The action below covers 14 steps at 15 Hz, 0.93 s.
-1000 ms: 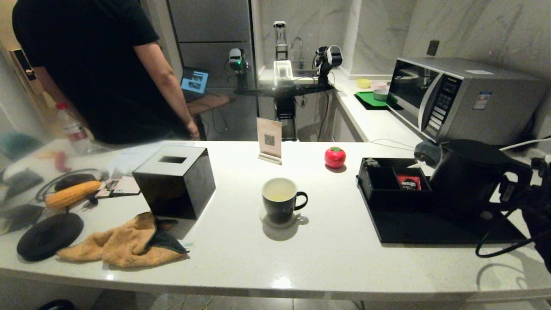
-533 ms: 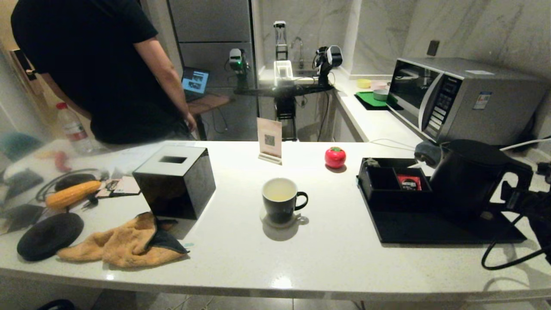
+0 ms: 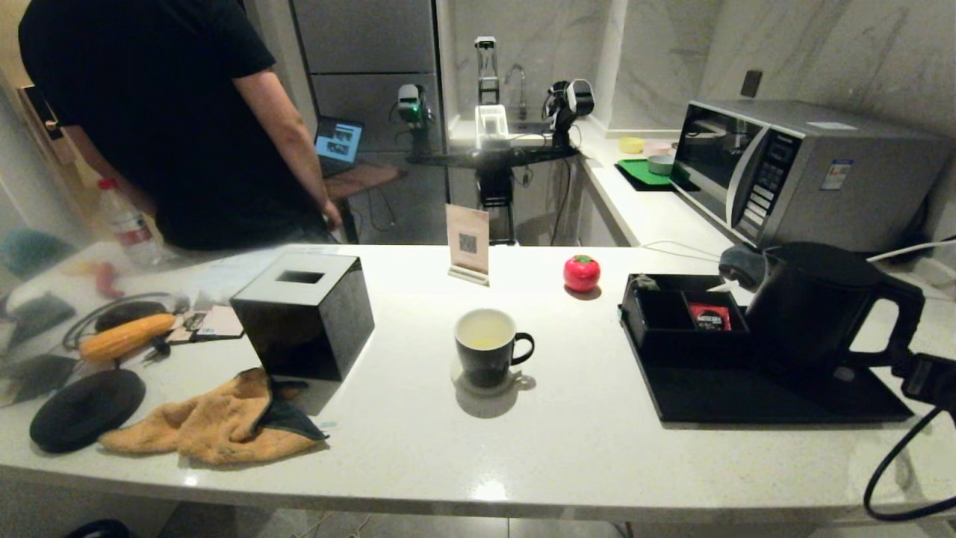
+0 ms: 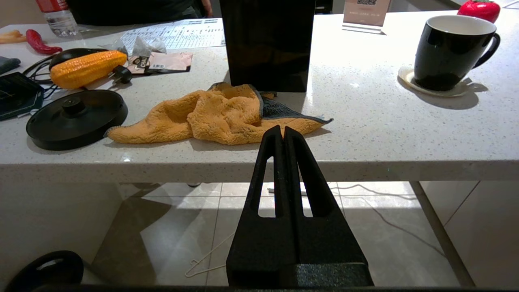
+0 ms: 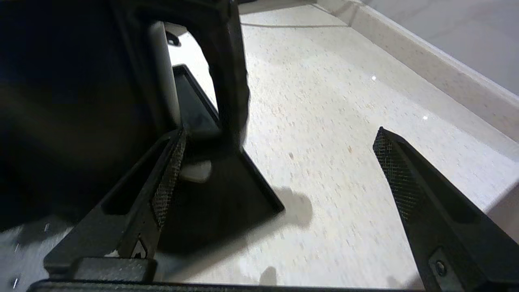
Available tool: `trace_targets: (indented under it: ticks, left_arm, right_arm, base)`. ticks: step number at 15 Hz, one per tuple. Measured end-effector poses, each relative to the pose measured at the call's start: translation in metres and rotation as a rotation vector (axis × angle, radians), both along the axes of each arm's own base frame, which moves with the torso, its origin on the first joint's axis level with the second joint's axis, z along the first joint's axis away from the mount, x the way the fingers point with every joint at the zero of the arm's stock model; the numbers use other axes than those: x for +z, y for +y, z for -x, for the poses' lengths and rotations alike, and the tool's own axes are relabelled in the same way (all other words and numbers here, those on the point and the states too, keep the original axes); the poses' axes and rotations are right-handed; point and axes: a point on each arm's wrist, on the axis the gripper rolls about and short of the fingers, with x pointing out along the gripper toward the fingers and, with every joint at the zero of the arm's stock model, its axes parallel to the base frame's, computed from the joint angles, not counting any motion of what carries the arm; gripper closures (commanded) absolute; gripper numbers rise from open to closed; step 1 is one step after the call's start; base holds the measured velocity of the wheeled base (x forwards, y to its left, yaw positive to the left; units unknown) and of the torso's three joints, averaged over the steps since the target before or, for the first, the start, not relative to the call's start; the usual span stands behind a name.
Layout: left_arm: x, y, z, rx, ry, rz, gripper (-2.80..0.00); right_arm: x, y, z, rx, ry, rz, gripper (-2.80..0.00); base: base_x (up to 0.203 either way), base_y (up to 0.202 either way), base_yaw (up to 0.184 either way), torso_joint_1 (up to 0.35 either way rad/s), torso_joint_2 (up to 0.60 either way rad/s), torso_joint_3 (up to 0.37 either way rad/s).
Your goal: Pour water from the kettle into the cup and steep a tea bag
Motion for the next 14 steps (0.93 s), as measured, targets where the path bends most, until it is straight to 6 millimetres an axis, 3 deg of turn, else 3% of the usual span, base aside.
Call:
trace_targets:
  ticks: [1,6,14]
  left_arm:
    - [0.000,0.000,0.000,0.000,0.000,0.000,0.00]
    - [0.000,0.000,0.000,0.000,0.000,0.000,0.00]
    - [0.000,0.000,0.000,0.000,0.000,0.000,0.00]
  right_arm:
    - [0.001,0.002,0.006,0.000,0.002,-0.001,0.00]
    - [0.005,0.011,0.031,0.002,0.007,-0.006,0.00]
    - [-0.001,0.023,0.065,0.007,0.167,-0.060,0.00]
  base:
    - [0.000,0.000,0.000,0.000,0.00,0.000]
    - [0.000,0.000,0.000,0.000,0.00,0.000]
    - [0.000,0.000,0.000,0.000,0.00,0.000]
